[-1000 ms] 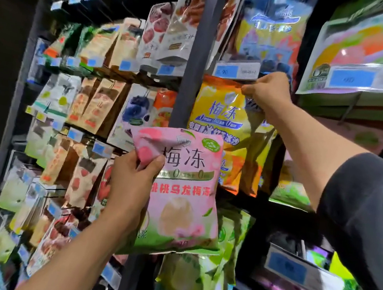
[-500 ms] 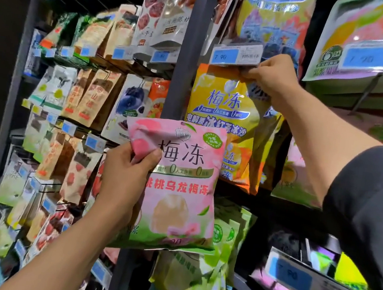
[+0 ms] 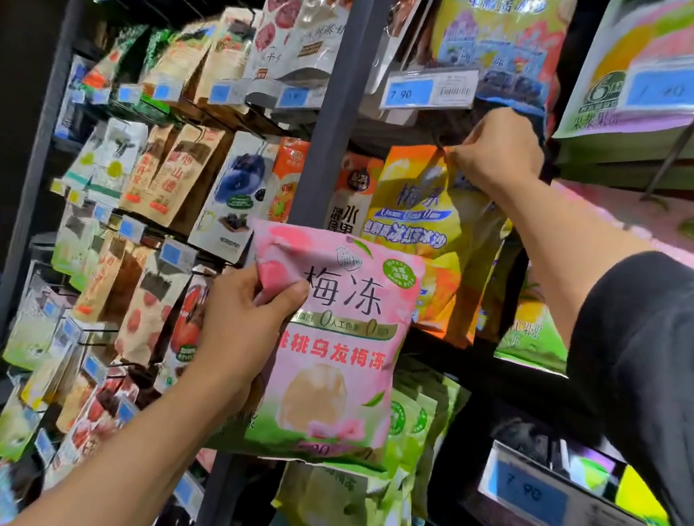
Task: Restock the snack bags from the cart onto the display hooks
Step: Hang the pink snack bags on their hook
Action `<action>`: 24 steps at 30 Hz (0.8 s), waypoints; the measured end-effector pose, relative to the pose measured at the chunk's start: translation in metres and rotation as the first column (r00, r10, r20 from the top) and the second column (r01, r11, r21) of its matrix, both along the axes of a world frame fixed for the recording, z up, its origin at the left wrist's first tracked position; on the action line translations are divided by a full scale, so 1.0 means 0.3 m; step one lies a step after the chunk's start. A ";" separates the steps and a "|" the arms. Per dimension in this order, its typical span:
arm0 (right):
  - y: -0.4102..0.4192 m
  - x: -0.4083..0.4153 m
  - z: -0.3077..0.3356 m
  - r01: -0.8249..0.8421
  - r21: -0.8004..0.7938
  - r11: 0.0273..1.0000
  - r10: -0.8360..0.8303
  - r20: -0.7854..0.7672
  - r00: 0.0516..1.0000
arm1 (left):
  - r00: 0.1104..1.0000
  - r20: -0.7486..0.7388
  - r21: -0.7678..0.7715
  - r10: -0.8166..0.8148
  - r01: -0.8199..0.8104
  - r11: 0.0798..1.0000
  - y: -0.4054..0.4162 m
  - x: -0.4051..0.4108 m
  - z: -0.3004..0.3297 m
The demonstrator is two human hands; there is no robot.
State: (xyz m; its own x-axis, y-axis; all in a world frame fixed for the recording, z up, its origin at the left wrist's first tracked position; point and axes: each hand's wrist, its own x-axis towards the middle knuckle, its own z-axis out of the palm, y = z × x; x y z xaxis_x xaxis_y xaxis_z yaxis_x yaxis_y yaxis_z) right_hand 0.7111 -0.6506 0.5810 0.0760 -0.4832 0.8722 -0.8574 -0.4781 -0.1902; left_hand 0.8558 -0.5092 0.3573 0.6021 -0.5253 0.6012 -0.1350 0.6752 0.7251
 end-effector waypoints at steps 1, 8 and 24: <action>0.005 -0.005 -0.011 0.040 -0.059 0.997 -0.041 -0.022 0.999 | 1.000 0.009 -0.007 -0.012 0.012 1.000 -0.001 -0.002 -0.002; 0.152 -0.086 -0.162 -0.509 -0.140 0.850 0.454 -0.297 0.840 | 0.990 0.043 -0.053 -0.133 0.135 0.989 -0.018 -0.048 0.011; 0.339 -0.515 -0.151 -0.766 0.101 0.634 0.645 0.477 0.597 | 0.923 0.371 -0.246 -0.101 0.202 0.948 -0.130 -0.305 0.289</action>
State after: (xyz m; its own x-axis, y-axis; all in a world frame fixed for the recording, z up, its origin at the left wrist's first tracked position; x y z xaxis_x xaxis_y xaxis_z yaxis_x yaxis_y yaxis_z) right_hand 0.5568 -0.5490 0.5358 0.2089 -0.6290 0.7488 -0.1007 -0.7755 -0.6233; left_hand 0.7642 -0.5483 0.4441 0.2529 -0.3767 0.8912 -0.2251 0.8729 0.4328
